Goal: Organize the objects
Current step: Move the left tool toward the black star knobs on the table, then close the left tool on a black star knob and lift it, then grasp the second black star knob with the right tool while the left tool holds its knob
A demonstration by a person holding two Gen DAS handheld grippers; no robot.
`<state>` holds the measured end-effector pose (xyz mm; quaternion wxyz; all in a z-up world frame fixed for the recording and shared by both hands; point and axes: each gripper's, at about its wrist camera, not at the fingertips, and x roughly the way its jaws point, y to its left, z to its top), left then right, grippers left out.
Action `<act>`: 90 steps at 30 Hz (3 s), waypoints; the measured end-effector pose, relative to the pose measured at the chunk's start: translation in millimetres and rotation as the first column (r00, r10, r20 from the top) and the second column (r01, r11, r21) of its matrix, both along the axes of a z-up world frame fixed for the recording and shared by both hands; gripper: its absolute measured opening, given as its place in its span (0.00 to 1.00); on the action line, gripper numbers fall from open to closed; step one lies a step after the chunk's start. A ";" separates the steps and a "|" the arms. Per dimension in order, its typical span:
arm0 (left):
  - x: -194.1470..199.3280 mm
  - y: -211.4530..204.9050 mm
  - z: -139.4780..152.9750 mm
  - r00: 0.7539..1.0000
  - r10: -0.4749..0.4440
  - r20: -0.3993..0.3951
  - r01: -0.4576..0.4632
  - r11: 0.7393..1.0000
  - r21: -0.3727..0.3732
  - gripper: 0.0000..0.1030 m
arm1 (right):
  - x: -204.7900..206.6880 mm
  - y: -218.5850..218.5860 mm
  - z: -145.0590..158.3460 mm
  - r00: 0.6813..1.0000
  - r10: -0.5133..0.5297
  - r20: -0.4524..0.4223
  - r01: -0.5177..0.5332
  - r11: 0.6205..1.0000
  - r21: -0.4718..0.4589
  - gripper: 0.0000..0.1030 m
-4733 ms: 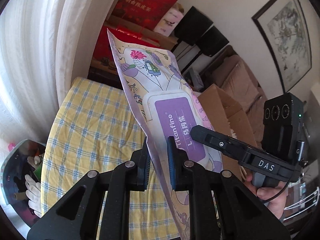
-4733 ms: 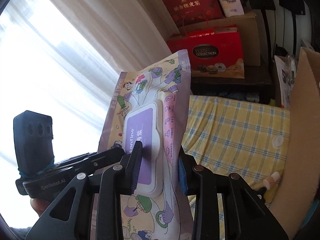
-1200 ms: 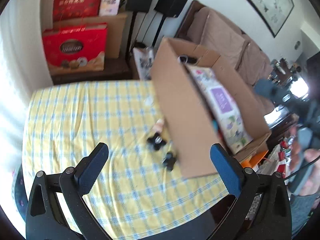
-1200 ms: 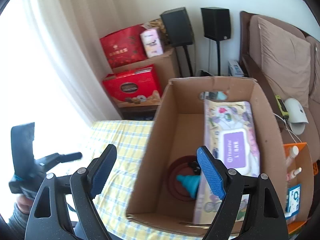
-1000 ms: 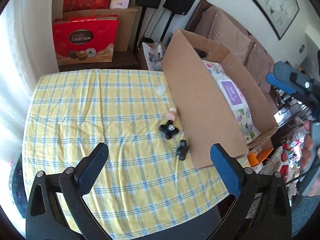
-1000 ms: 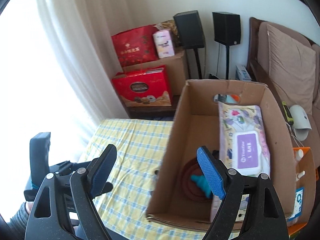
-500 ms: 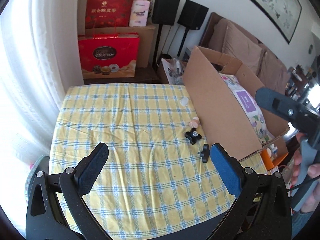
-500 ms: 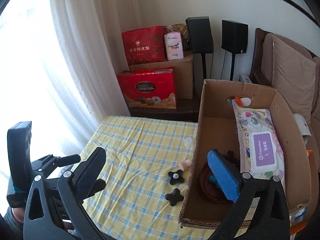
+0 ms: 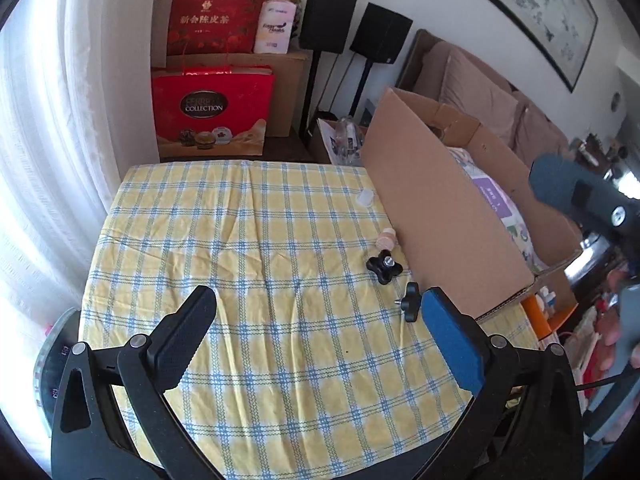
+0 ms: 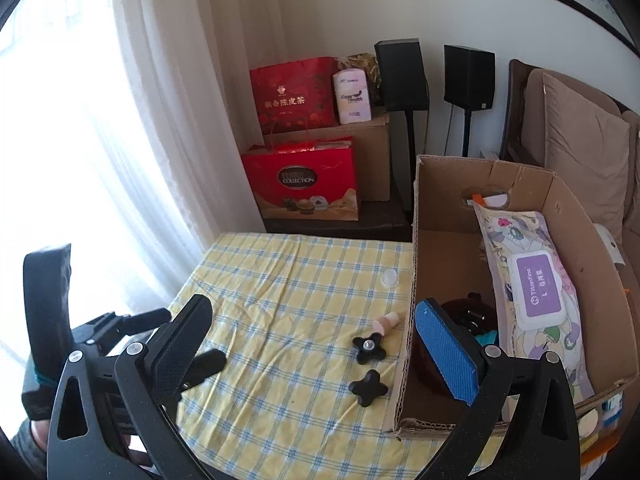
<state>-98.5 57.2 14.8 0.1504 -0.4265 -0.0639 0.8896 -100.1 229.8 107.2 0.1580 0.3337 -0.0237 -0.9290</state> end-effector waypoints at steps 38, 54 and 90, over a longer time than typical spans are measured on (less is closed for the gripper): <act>-33.3 58.7 -89.1 0.977 -0.136 0.162 0.107 0.978 0.180 0.17 | -21.0 22.2 -7.3 0.997 -0.009 0.076 0.006 0.999 0.036 0.64; -4.3 -32.0 -48.5 0.996 0.055 0.073 -0.059 0.997 0.052 0.17 | -107.9 -59.1 -89.2 0.919 -0.013 0.393 -0.145 0.918 0.368 0.23; 2.1 -53.4 -52.2 0.994 0.060 0.093 -0.072 0.989 0.129 0.17 | -153.0 -61.3 -175.2 0.681 -0.132 0.720 -0.457 0.691 0.559 0.11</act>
